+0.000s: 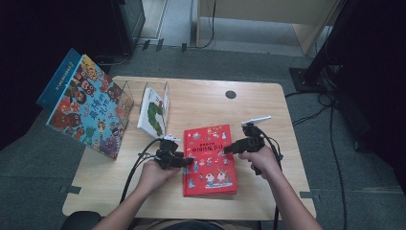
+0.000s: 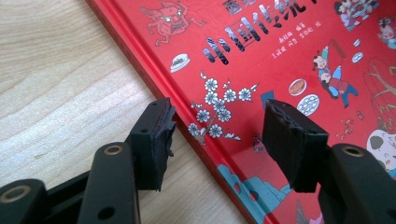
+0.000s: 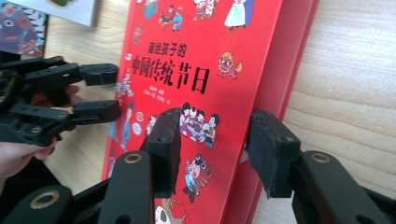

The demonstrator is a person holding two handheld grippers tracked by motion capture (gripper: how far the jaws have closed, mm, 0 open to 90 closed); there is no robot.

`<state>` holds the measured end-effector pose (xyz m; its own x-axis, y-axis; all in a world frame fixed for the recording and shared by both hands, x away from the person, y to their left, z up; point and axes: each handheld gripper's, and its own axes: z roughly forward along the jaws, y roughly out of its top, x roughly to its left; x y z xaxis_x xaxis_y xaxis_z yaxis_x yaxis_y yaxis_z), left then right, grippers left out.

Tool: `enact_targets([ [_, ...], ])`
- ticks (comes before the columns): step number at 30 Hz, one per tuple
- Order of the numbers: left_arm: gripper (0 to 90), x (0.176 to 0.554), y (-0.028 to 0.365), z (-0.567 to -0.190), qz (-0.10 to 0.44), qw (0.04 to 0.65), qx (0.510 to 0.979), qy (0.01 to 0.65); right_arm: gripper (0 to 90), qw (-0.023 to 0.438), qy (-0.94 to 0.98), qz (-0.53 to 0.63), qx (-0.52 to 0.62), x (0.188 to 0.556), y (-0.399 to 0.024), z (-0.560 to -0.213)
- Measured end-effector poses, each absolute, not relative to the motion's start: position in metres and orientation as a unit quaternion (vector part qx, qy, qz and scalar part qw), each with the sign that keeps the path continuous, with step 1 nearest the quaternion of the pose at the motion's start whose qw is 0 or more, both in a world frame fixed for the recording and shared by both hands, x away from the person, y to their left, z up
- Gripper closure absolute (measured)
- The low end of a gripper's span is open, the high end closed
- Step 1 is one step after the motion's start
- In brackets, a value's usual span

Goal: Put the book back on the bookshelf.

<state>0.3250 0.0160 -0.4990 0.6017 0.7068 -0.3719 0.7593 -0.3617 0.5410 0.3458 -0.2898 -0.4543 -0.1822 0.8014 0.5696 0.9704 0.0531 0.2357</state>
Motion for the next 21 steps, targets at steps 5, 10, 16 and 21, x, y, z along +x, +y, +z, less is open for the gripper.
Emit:
enact_targets([
  [5, 41.3, 0.326, 0.017, -0.499, -0.048, 0.349, 0.822, 0.447, 54.4, 0.14, -0.724, -0.295, -0.608, 0.346, -0.286, -0.44],
  [10, 40.6, 0.33, 0.021, -0.499, -0.071, 0.353, 0.815, 0.455, 54.3, 0.136, -0.732, -0.303, -0.595, 0.347, -0.279, -0.425],
  [16, 40.1, 0.333, 0.024, -0.5, -0.086, 0.357, 0.81, 0.457, 52.8, 0.124, -0.748, -0.296, -0.58, 0.348, -0.268, -0.412],
  [21, 38.6, 0.333, 0.025, -0.499, -0.087, 0.357, 0.809, 0.458, 52.4, 0.127, -0.75, -0.297, -0.578, 0.35, -0.264, -0.408],
])
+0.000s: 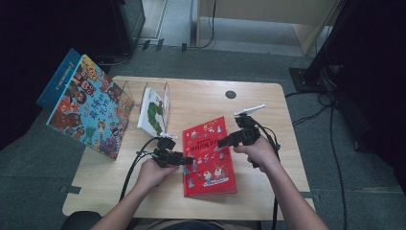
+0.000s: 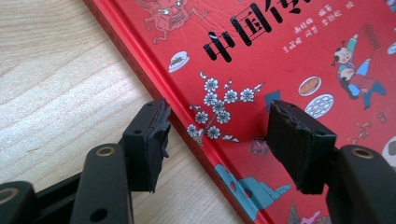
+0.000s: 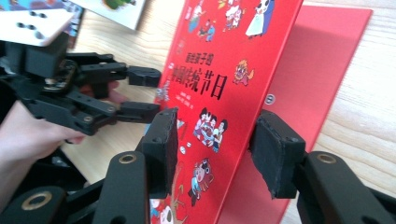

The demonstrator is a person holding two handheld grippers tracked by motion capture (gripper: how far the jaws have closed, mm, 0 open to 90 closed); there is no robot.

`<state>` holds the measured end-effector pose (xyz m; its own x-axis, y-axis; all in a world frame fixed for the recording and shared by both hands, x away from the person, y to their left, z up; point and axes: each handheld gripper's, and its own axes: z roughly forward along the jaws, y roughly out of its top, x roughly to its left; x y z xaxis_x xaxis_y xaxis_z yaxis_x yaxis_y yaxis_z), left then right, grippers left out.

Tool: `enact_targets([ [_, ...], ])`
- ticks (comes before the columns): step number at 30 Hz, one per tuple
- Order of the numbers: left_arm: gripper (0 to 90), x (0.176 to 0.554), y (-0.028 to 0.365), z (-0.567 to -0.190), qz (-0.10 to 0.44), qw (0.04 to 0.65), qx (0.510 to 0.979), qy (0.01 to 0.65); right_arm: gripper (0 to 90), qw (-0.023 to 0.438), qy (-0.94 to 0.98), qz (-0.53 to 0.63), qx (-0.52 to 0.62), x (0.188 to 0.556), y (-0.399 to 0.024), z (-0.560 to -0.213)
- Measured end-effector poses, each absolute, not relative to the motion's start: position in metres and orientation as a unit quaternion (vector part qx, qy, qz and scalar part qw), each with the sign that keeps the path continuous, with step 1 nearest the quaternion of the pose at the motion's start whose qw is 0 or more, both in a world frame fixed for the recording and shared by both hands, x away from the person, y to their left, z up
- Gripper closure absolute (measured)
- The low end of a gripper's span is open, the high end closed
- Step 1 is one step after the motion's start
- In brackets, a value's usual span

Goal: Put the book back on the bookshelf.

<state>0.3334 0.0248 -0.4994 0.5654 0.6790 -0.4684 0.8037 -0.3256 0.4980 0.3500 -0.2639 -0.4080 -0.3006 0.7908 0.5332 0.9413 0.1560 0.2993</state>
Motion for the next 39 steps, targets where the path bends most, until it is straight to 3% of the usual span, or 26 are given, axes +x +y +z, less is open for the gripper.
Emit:
enact_targets([
  [14, 36.6, 0.336, 0.024, -0.494, -0.096, 0.351, 0.814, 0.453, 53.1, 0.126, -0.765, -0.297, -0.557, 0.352, -0.251, -0.4],
  [20, 37.3, 0.338, 0.027, -0.493, -0.11, 0.351, 0.81, 0.457, 60.7, 0.127, -0.764, -0.292, -0.561, 0.354, -0.242, -0.391],
  [31, 36.5, 0.339, 0.03, -0.494, -0.119, 0.351, 0.808, 0.459, 61.7, 0.129, -0.771, -0.276, -0.559, 0.361, -0.225, -0.392],
  [39, 36.9, 0.34, 0.034, -0.492, -0.118, 0.357, 0.805, 0.46, 71.4, 0.139, -0.777, -0.252, -0.56, 0.37, -0.21, -0.399],
])
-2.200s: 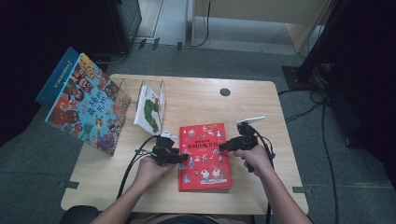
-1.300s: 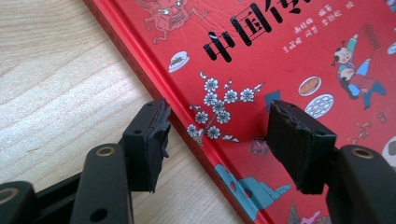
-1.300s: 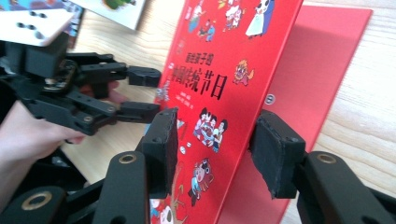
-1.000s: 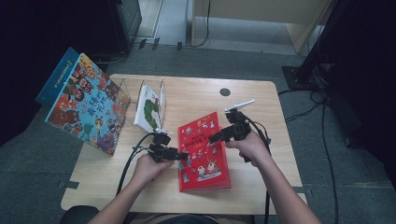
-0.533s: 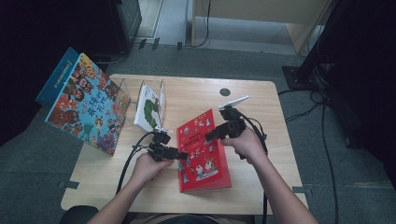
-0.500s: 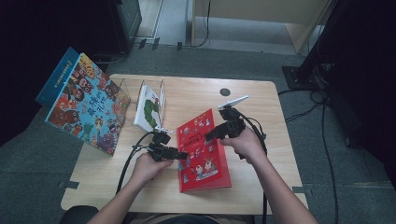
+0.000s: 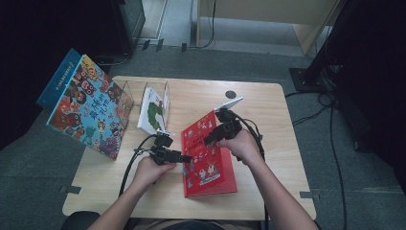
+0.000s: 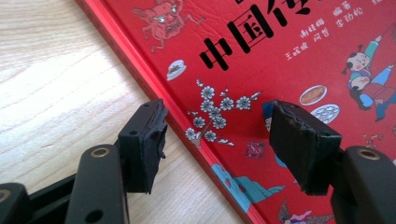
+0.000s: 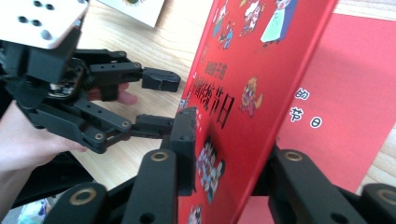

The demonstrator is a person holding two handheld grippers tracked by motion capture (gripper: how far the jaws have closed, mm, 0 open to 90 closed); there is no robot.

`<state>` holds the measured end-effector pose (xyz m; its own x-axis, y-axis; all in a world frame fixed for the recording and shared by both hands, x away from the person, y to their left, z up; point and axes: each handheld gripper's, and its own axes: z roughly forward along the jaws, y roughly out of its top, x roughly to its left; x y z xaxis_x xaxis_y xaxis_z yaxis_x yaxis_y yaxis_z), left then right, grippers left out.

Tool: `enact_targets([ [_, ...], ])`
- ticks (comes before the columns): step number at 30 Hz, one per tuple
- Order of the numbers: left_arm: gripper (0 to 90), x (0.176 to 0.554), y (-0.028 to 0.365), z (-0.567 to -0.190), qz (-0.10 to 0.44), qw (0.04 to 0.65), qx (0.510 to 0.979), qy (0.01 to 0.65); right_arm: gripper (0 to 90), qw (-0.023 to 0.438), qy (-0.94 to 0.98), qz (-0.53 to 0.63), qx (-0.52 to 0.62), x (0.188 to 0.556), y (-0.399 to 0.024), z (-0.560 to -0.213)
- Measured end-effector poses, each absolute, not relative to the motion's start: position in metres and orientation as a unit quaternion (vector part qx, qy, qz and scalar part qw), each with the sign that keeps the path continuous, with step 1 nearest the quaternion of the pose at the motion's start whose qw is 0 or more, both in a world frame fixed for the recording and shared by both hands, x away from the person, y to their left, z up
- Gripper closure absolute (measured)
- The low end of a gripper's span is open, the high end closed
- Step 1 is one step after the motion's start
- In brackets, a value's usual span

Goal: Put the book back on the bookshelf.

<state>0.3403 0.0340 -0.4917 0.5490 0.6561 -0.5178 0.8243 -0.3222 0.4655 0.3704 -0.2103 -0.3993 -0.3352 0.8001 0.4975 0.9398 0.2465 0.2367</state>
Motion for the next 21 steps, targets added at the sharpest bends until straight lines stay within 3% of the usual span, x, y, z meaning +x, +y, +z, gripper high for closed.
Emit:
enact_targets([
  [9, 38.1, 0.34, 0.038, -0.492, -0.112, 0.357, 0.809, 0.453, 77.8, 0.139, -0.79, -0.238, -0.547, 0.377, -0.204, -0.401],
  [12, 43.2, 0.339, 0.038, -0.492, -0.111, 0.356, 0.811, 0.452, 79.6, 0.137, -0.799, -0.234, -0.536, 0.378, -0.2, -0.397],
  [21, 42.9, 0.339, 0.038, -0.496, -0.115, 0.343, 0.813, 0.456, 83.6, 0.114, -0.829, -0.206, -0.507, 0.382, -0.191, -0.38],
])
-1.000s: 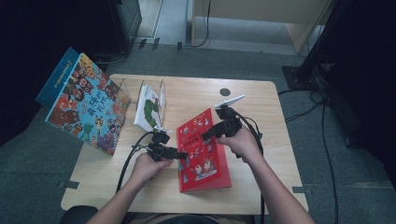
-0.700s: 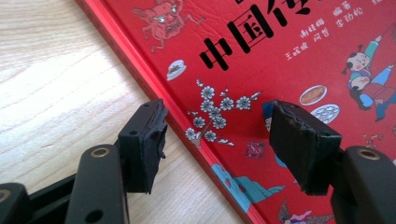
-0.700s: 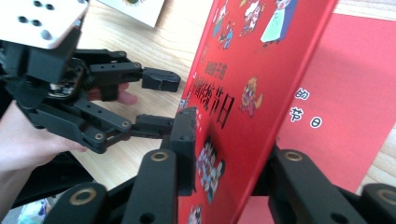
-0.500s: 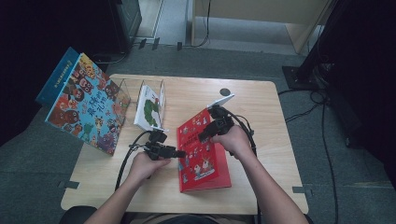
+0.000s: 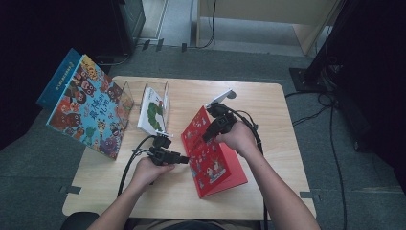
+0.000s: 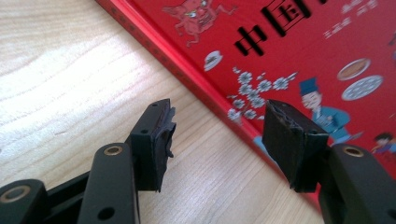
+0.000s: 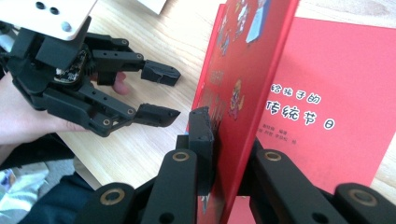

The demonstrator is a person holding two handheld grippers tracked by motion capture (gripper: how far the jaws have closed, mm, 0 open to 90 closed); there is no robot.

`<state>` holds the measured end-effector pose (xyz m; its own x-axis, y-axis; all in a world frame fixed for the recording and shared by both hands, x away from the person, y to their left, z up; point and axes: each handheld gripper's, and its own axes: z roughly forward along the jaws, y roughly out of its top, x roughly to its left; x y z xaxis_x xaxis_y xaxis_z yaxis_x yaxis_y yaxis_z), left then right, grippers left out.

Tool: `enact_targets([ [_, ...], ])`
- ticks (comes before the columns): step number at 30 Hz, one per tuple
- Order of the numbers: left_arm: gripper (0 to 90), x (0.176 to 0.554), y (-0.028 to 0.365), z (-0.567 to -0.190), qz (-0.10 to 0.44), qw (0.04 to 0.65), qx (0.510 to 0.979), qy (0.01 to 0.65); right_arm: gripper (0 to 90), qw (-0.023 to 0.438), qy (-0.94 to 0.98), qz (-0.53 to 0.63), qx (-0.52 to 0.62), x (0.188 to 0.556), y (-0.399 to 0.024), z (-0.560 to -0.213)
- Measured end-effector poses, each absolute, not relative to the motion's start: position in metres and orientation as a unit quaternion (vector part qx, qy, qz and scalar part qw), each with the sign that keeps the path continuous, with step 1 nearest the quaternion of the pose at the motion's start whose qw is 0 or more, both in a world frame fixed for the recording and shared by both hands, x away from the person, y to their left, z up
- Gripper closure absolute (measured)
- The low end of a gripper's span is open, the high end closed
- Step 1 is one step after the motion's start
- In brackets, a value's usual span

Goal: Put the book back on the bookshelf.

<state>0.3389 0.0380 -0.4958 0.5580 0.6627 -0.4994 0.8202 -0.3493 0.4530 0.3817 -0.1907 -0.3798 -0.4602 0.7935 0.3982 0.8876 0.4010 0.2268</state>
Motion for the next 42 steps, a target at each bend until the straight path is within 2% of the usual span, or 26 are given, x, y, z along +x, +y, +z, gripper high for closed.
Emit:
enact_targets([
  [6, 43.4, 0.338, 0.038, -0.498, -0.107, 0.34, 0.819, 0.449, 85.2, 0.11, -0.841, -0.187, -0.495, 0.382, -0.187, -0.375],
  [9, 45.9, 0.336, 0.036, -0.497, -0.086, 0.337, 0.829, 0.437, 85.2, 0.108, -0.844, -0.185, -0.492, 0.383, -0.186, -0.375],
  [12, 42.6, 0.335, 0.035, -0.497, -0.076, 0.336, 0.835, 0.43, 85.1, 0.11, -0.844, -0.184, -0.492, 0.383, -0.186, -0.375],
  [15, 37.7, 0.327, 0.028, -0.495, -0.015, 0.317, 0.856, 0.409, 85.3, 0.111, -0.843, -0.18, -0.494, 0.384, -0.186, -0.375],
  [18, 36.6, 0.328, 0.028, -0.495, -0.021, 0.319, 0.851, 0.416, 85.0, 0.113, -0.843, -0.176, -0.496, 0.385, -0.185, -0.375],
  [24, 42.3, 0.33, 0.034, -0.497, -0.034, 0.333, 0.84, 0.428, 83.8, 0.113, -0.841, -0.169, -0.502, 0.388, -0.185, -0.378],
  [28, 45.0, 0.329, 0.034, -0.497, -0.03, 0.332, 0.852, 0.405, 86.3, 0.119, -0.839, -0.184, -0.497, 0.389, -0.187, -0.379],
  [33, 39.0, 0.333, 0.037, -0.493, -0.034, 0.336, 0.844, 0.417, 88.5, 0.12, -0.841, -0.195, -0.49, 0.389, -0.188, -0.377],
  [42, 37.1, 0.338, 0.04, -0.487, -0.052, 0.367, 0.826, 0.425, 88.6, 0.104, -0.836, -0.226, -0.489, 0.386, -0.197, -0.363],
])
